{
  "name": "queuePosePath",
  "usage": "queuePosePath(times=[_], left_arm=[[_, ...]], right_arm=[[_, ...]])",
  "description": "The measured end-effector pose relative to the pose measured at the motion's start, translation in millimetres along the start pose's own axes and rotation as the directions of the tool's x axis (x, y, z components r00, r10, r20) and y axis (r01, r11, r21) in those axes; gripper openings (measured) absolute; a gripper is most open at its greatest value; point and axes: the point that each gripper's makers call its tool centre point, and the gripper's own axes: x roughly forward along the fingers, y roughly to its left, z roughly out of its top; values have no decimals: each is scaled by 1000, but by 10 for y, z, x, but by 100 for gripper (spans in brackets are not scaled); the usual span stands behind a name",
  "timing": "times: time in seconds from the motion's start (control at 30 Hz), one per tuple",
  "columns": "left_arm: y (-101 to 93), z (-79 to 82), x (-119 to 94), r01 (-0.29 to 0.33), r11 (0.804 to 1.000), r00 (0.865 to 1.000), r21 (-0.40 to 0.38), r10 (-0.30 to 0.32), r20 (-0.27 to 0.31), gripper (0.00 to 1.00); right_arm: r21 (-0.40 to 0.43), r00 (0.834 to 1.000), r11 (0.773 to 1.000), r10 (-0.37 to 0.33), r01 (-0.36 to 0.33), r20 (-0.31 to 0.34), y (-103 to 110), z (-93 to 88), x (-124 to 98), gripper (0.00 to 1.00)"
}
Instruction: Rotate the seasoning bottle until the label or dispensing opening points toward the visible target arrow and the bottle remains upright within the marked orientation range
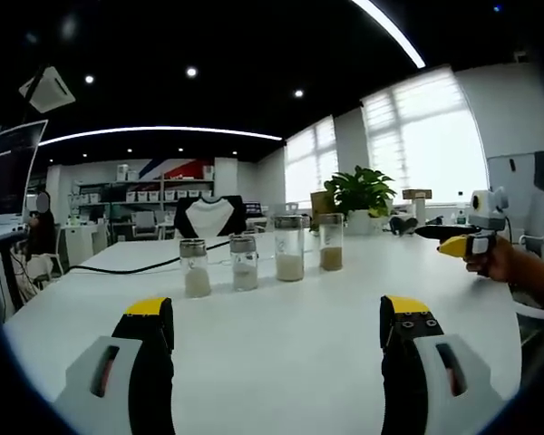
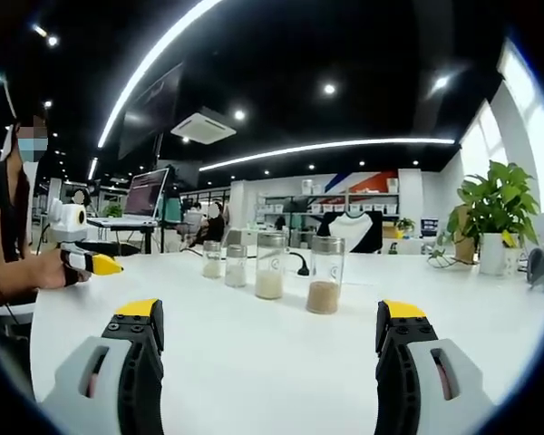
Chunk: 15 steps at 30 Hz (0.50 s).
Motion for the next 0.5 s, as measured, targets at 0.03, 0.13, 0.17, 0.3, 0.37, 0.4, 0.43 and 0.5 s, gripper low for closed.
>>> queuePosePath(times=[0.03,0.13,0.17,0.3,0.37,0.4,0.43,0.5], left_arm=[[-14,-14,11,7,1000,1000,-8,-7,-2,100],[-28,-19,23,8,1000,1000,-4,-8,-8,100],[-27,-11,22,6,1000,1000,-5,-7,-6,100],[-45,19,31,15,1000,1000,-18,-15,2,100],[-46,17,36,13,1000,1000,-18,-13,-3,100],[-43,27,40,13,1000,1000,-25,-13,2,99],[-36,30,46,17,999,1000,-28,-17,4,99],[-1,14,66,16,999,1000,-30,-16,-5,99]], right_arm=[[-2,1000,1000,1,-1,-1,5,3,0,99],[-4,1000,1000,2,-2,-4,3,6,0,99],[-2,1000,1000,3,-3,-6,2,5,0,99],[35,1000,999,0,0,-3,-2,32,1,99],[29,1000,1000,-1,2,-10,8,26,7,99],[27,1000,1000,-3,3,-19,13,9,12,99],[29,1000,1000,-1,2,-25,19,-6,15,99],[43,1000,999,2,-1,-24,23,-16,22,99]])
